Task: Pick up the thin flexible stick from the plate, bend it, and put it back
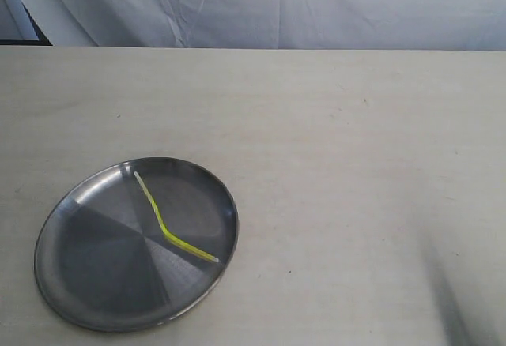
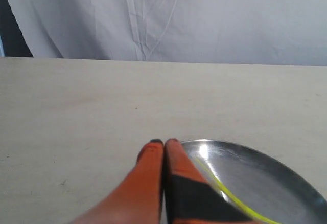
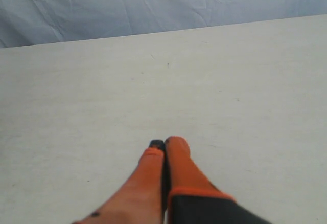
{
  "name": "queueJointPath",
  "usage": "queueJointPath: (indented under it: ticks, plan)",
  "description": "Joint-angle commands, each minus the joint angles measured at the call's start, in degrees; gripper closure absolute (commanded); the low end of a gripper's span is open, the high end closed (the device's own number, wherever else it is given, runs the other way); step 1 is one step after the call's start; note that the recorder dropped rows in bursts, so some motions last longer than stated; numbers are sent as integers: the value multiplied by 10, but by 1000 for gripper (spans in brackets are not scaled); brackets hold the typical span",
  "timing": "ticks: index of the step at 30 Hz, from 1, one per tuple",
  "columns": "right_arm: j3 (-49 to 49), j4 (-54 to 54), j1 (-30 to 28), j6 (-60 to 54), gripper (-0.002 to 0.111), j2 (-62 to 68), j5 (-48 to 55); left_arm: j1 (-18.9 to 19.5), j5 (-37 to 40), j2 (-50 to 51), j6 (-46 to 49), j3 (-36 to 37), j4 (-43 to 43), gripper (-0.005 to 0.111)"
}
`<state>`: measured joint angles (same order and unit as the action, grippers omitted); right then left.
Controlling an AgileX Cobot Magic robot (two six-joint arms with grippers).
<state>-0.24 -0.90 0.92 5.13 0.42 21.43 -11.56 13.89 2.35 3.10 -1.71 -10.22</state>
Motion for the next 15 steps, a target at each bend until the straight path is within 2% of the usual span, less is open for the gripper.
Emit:
queueJointPath:
  ticks: [1, 10, 15]
  plan:
    - [2, -1, -3, -4, 109, -3, -6, 0, -43, -13, -6, 17, 20, 106]
    - [2, -1, -3, -4, 109, -3, -6, 1, -23, -16, -6, 17, 40, 106]
    - [2, -4, -3, -4, 109, -3, -7, 35, -23, -16, -6, 17, 47, 106]
